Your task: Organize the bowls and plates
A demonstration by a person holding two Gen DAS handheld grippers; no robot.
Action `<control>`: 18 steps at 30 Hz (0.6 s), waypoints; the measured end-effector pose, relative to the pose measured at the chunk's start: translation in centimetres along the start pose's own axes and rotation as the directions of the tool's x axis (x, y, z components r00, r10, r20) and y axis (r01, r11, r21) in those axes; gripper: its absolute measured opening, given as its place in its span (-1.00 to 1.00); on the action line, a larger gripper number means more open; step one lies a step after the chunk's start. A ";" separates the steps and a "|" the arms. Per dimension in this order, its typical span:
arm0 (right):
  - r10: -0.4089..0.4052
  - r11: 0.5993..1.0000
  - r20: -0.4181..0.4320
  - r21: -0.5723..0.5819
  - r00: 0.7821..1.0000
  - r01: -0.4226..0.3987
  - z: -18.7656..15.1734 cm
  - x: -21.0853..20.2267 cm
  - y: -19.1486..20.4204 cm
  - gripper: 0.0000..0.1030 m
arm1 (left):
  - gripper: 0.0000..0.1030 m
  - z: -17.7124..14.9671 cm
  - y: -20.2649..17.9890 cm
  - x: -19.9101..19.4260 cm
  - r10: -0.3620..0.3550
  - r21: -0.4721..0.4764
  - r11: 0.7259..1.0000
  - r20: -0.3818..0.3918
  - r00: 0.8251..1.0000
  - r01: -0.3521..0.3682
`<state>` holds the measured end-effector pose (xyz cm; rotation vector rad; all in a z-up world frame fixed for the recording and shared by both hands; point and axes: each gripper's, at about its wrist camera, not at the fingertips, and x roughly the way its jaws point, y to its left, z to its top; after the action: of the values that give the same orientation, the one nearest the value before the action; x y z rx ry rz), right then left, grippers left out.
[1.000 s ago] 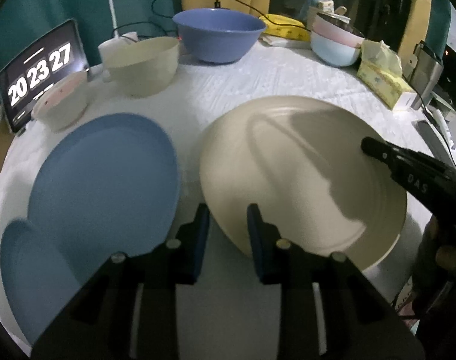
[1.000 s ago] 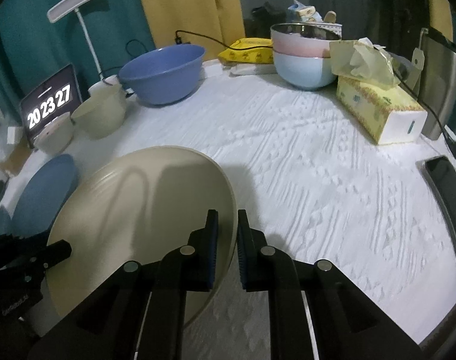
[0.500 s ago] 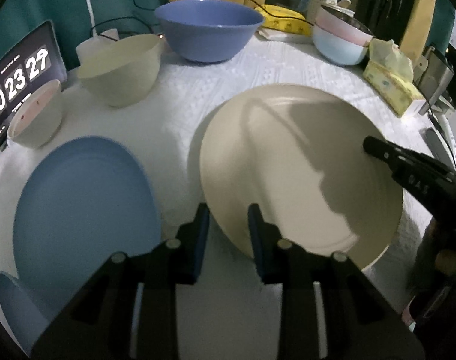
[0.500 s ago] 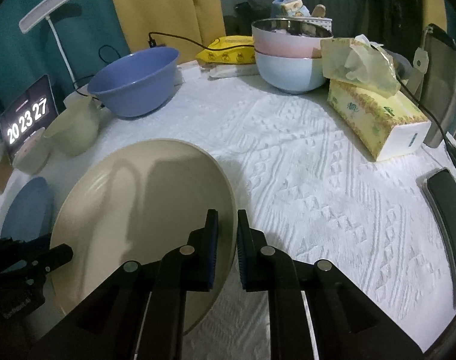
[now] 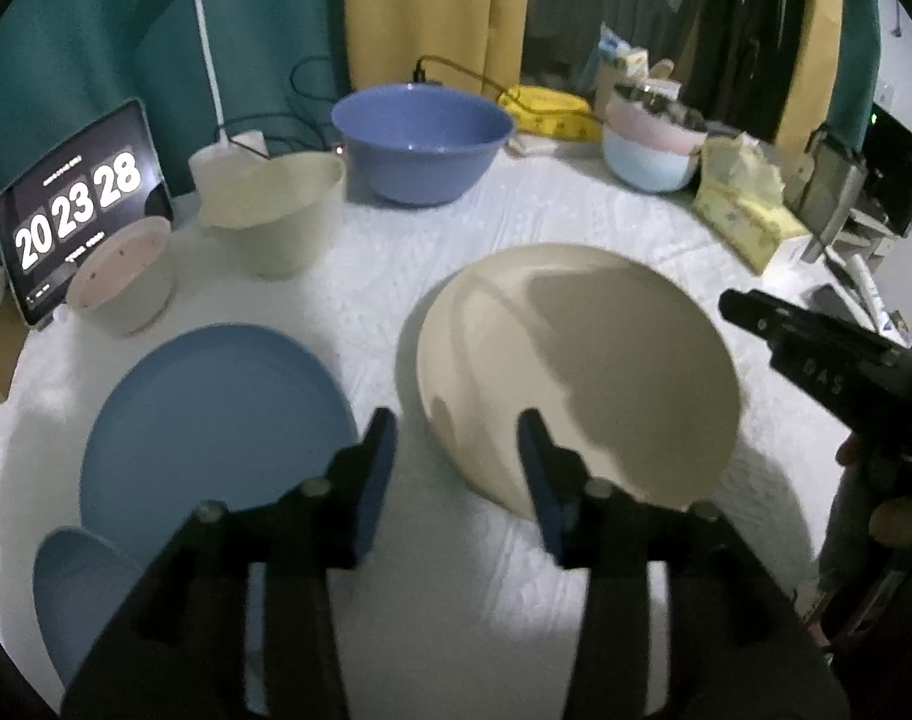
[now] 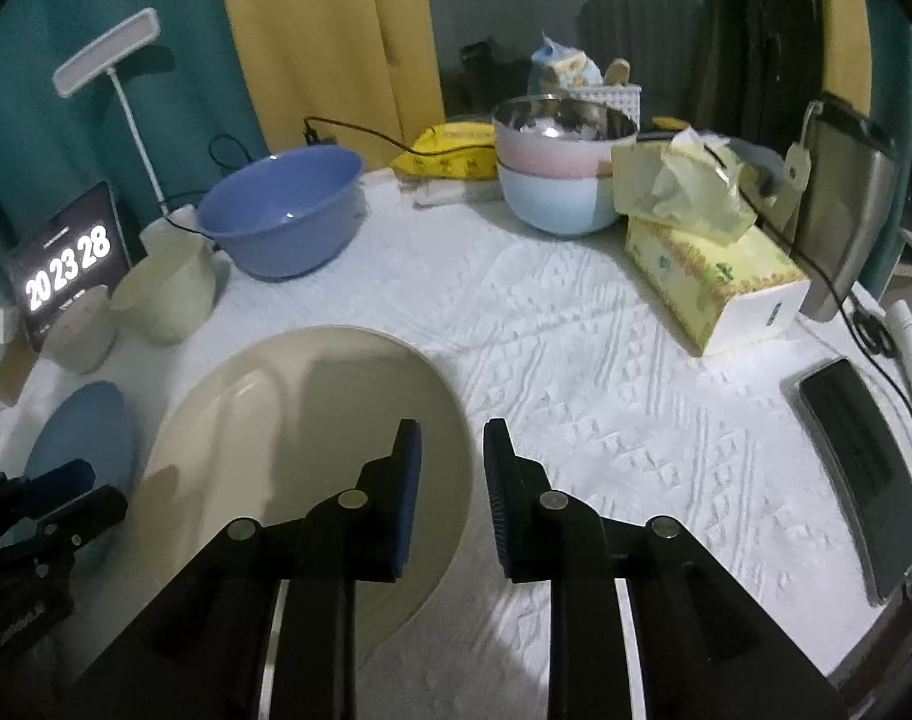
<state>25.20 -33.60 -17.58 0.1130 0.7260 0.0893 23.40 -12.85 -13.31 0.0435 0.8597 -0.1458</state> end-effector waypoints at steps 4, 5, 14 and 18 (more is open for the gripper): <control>0.009 1.000 0.018 -0.013 1.000 -0.009 -0.4 -1.5 1.1 -0.55 | -0.11 -0.6 0.4 -1.7 0.000 -0.009 1.000 0.039 0.999 0.000; 0.011 1.000 0.022 -0.017 1.000 -0.011 -0.5 -1.9 1.4 -0.55 | -0.11 -0.7 0.6 -2.1 0.000 -0.014 1.000 0.048 0.999 0.001; 0.027 0.998 0.046 -0.060 0.999 -0.024 -1.7 -4.5 4.3 -0.54 | -0.11 -2.3 2.1 -5.7 0.006 -0.035 0.999 0.125 0.992 -0.002; 0.034 0.997 0.059 -0.078 0.998 -0.030 -2.2 -5.6 5.5 -0.54 | -0.11 -3.0 2.9 -7.1 0.018 -0.043 0.999 0.157 0.987 -0.012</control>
<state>19.32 -28.63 -14.79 0.0536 0.6595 0.1436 16.99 -8.88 -10.00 -0.0013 0.7047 -0.1153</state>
